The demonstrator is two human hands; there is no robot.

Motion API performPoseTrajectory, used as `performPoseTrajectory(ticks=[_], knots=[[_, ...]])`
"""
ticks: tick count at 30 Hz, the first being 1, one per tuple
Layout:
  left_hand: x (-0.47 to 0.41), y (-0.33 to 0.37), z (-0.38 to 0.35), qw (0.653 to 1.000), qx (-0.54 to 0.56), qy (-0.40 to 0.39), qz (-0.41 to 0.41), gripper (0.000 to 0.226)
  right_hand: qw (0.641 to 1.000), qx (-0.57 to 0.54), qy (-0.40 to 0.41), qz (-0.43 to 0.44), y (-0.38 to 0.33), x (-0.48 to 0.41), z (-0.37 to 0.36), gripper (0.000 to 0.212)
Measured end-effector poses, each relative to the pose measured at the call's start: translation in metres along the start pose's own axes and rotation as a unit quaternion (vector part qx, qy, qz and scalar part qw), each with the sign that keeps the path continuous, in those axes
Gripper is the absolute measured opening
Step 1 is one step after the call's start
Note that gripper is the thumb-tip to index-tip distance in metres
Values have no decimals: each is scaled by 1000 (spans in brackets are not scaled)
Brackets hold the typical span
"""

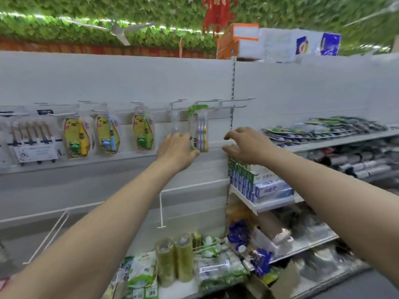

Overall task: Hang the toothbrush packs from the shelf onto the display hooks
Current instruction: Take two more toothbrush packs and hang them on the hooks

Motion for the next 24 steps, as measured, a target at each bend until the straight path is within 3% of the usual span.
performPoseTrajectory(ticks=[5,17,24], knots=[[-36,112,-20,998,24,6,-59,56,999,24,10,-46,109,41,1,51],[-167,427,-103,988,58,-12,-140,57,987,2,-17,-162,451,110,-3,59],[-242,555,-152,981,35,-34,-185,56,979,-12,-40,-201,601,113,-29,60]])
Point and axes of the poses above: each hand's wrist, its own x-axis away from the middle knuckle, its own z-axis out of the back of the hand, y = z × x, the point moved 7 cm from there along -x, towards the middle knuckle, and after that the axes turned 13 degrees about -y, right-handed, at the moved point
